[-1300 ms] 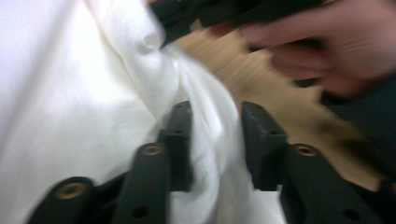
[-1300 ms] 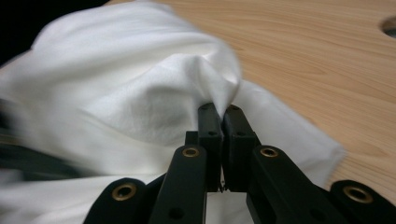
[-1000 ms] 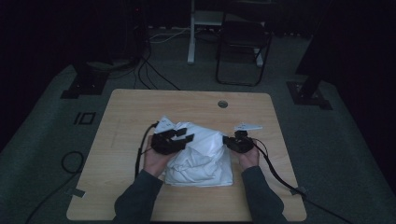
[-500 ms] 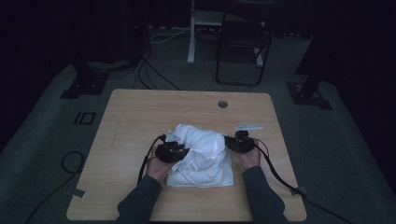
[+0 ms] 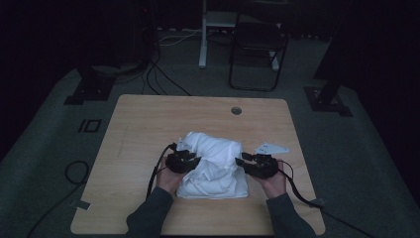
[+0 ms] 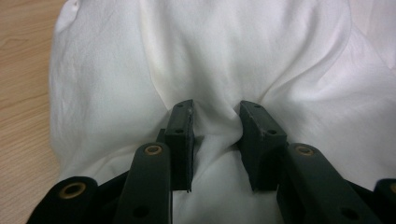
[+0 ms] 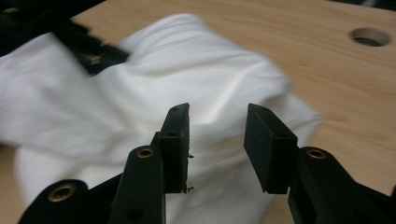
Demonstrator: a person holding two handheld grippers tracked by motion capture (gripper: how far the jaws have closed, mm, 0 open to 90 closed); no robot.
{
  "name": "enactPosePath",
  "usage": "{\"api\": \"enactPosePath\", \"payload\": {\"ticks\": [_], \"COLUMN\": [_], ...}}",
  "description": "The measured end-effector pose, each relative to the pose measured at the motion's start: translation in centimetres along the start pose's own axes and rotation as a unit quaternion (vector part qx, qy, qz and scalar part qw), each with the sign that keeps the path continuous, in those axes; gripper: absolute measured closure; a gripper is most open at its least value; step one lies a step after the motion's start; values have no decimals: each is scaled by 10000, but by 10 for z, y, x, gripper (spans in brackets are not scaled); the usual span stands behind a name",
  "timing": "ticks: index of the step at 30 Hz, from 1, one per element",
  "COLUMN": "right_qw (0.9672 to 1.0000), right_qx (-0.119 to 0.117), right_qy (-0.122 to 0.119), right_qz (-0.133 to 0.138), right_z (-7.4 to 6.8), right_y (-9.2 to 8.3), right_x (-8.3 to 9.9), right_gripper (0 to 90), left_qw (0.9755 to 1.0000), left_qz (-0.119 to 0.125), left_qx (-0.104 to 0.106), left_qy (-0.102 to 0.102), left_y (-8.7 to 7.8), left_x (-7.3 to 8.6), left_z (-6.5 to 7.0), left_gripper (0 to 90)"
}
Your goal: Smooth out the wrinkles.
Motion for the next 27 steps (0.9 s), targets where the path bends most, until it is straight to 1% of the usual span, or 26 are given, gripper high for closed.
{"api": "enactPosePath", "payload": {"ticks": [2, 3, 4, 6, 9, 10, 12, 14, 15, 17, 18, 19, 20, 21, 22, 23, 24, 25, 26, 27], "right_qw": [9999, 9999, 9997, 9987, 9966, 9961, 9948, 9941, 9939, 9922, 9916, 9916, 9911, 9911, 9908, 9908, 9909, 9912, 9912, 9916], "right_qx": [-113, -144, -229, -486, -804, -855, -968, -1003, -1000, -1085, -1092, -1047, -1046, -1046, -1043, -1041, -1047, -1035, -1035, -997], "right_qy": [-81, -84, -91, -128, -138, -162, -292, -403, -467, -614, -689, -752, -819, -819, -860, -867, -851, -823, -823, -828], "right_qz": [16, 23, 39, 18, 91, 120, 123, 75, 42, -19, -58, -81, -98, -98, -74, -59, -31, -10, -10, 10], "right_z": [-6, -8, -12, -19, -28, -30, -36, -40, -43, -47, -48, -48, -48, -48, -43, -40, -36, -32, -32, -28], "right_y": [-1, -2, -2, -1, -2, -2, -2, 0, 2, 4, 4, 3, 0, 0, -12, -19, -26, -33, -33, -40], "right_x": [4, 5, 7, 10, 13, 13, 10, 8, 6, 5, 6, 7, 9, 9, 15, 18, 21, 24, 24, 28], "right_gripper": [601, 601, 599, 567, 526, 517, 490, 488, 529, 786, 860, 892, 897, 897, 899, 899, 899, 900, 900, 900], "left_qw": [10000, 10000, 10000, 10000, 10000, 10000, 10000, 10000, 9999, 9999, 9999, 9999, 9999, 9999, 9999, 9999, 9999, 9999, 9999, 9999], "left_qz": [-3, -2, 0, 12, -5, -8, -2, -1, -2, 4, 12, 37, 41, 41, 90, 90, 144, 152, 152, 153], "left_qx": [-10, -12, -18, -28, -35, -38, -69, -94, -99, -105, -106, -96, -99, -99, -83, -83, -80, -40, -40, -16], "left_qy": [6, 0, 2, -6, 0, 1, 13, 23, 28, 20, 14, 10, 10, 10, -18, -18, -37, -51, -51, -38], "left_y": [0, 0, 0, 0, 0, 0, 0, 0, 0, -1, -1, -2, -3, -3, -4, -4, -6, -7, -7, -8], "left_x": [0, 0, 0, 0, -1, -1, -1, -1, -2, -1, -1, -1, -1, -1, -1, -1, -1, -1, -1, -1], "left_z": [0, 0, 0, 1, 1, 1, 2, 3, 3, 3, 3, 2, 2, 2, 1, 1, 1, 0, 0, 0], "left_gripper": [665, 665, 665, 664, 664, 663, 662, 661, 661, 659, 658, 655, 653, 650, 645, 639, 632, 623, 620, 620]}}
Point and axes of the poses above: each handheld gripper's, and its own axes: y roughly forward along the jaws, x roughly out of its underside, z roughly to its right, the point moved 3 cm from there along y, roughly forward along the jaws, and after that the axes turned 14 degrees about x, right-handed, at the moved point
